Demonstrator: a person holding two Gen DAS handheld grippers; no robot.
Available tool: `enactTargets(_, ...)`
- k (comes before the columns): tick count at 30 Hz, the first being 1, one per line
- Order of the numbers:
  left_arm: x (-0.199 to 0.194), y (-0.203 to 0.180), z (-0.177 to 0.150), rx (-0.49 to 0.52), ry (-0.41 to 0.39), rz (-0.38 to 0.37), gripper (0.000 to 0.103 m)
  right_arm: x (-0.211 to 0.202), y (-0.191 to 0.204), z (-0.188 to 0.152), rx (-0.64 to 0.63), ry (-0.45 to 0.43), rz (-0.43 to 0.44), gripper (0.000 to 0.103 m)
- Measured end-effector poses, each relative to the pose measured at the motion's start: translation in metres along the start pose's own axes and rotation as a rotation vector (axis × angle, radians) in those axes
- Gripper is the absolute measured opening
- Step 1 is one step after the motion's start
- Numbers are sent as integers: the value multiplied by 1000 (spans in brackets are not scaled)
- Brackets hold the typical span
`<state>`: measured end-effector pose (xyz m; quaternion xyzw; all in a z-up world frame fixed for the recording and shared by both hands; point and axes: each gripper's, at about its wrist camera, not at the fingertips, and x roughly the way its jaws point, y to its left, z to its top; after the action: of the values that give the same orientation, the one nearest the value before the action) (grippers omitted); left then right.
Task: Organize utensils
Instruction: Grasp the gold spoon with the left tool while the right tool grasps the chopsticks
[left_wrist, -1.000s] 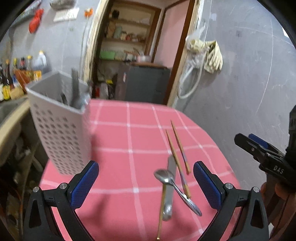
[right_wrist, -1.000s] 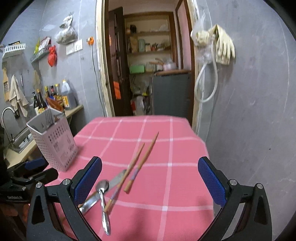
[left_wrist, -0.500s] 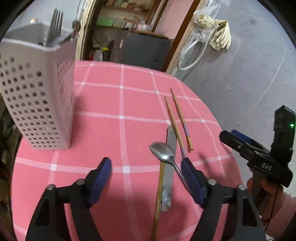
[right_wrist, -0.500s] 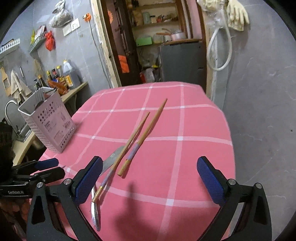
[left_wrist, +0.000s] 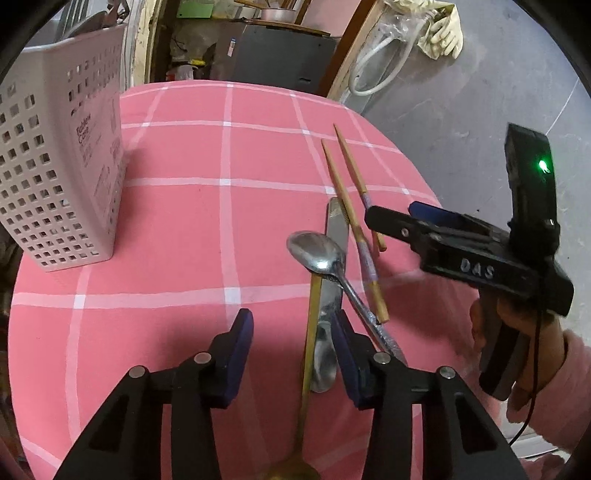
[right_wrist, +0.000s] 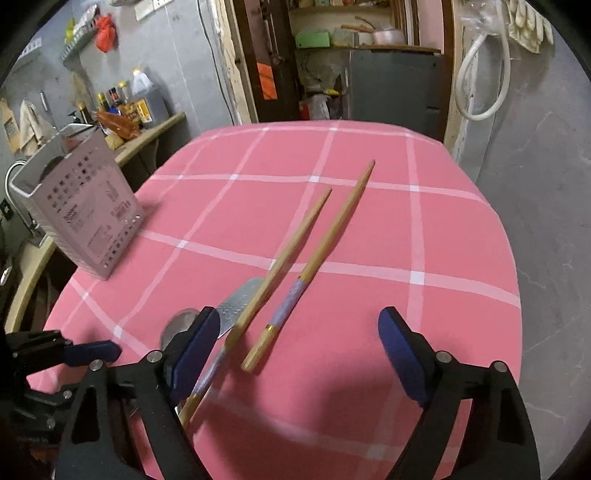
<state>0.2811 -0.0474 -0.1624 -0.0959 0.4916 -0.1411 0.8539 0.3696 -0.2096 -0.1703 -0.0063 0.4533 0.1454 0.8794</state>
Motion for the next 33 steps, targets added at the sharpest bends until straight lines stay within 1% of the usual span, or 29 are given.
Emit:
enactTargets(2, 2, -1, 0, 9, 9, 26, 34, 3, 3, 4, -7, 11, -2, 84)
enactTargets(5, 5, -7, 1, 45, 21, 58, 33, 8, 6, 8, -30, 38, -21, 84)
enactTargets(8, 3, -10, 1, 76, 30, 88, 34, 11, 12, 8, -66, 77, -72, 84)
enactTargets(10, 2, -10, 0, 71, 32, 90, 33, 13, 16, 7, -100, 108, -113, 83)
enactTargets(11, 1, -9, 1, 67, 32, 89, 33, 12, 17, 7, -109, 117, -132, 79)
enactTargets(13, 1, -9, 1, 64, 35, 90, 33, 9, 17, 8, -112, 138, -164, 67)
enactTargets(14, 1, -9, 1, 63, 37, 92, 33, 6, 17, 8, -113, 143, -172, 65)
enactTargets(17, 2, -11, 2, 61, 43, 94, 31, 0, 15, 6, -112, 159, -179, 57)
enactTargets(20, 3, -11, 4, 59, 55, 88, 26, -3, 13, 5, -125, 172, -187, 48)
enactTargets(22, 3, -8, 5, 31, 74, 55, 24, -6, 11, 4, -122, 173, -194, 38)
enactTargets(24, 3, -3, 7, 16, 85, 40, 22, -10, 8, 4, -111, 172, -188, 31)
enactTargets(25, 3, -1, 8, 9, 93, 32, 21, -12, 6, 3, -104, 171, -182, 24)
enactTargets(27, 5, -1, 9, 11, 106, 32, 18, -11, -1, 2, -97, 171, -177, 15)
enactTargets(28, 5, -2, 9, 22, 110, 40, 16, -15, -3, 1, -81, 171, -164, 12)
enactTargets(30, 6, -5, 10, 53, 121, 56, 14, -19, -8, -4, -50, 168, -137, 11)
enactTargets(33, 7, -4, 12, 36, 131, 54, 11, -26, -12, -14, -15, 163, -113, 11)
